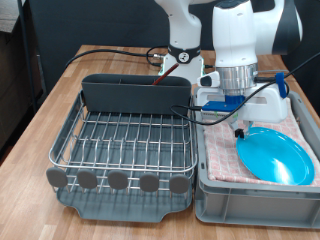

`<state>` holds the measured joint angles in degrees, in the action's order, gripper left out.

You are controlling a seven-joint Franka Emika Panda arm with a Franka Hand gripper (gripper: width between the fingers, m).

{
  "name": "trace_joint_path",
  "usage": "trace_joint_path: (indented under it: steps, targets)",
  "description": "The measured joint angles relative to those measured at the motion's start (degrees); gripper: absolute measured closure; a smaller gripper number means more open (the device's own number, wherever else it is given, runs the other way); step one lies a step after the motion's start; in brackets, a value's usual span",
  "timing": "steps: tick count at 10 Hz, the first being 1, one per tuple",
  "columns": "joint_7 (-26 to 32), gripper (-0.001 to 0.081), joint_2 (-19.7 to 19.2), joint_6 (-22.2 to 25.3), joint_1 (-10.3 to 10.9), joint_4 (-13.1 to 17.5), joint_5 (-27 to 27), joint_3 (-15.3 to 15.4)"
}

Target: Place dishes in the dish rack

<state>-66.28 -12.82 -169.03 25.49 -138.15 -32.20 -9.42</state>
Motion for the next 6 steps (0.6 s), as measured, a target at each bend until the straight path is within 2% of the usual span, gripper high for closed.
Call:
trace_joint_path:
  steps: [2,4,6]
  targets:
    - [-5.27,0.0785,2.11,2.88,1.86,-0.14,6.49,-3.46]
    - [-10.07,0.0787,4.44,6.19,2.60,-0.23,12.91,-5.94]
    - [-17.23,0.0787,7.46,11.46,2.71,-0.24,22.12,-8.11]
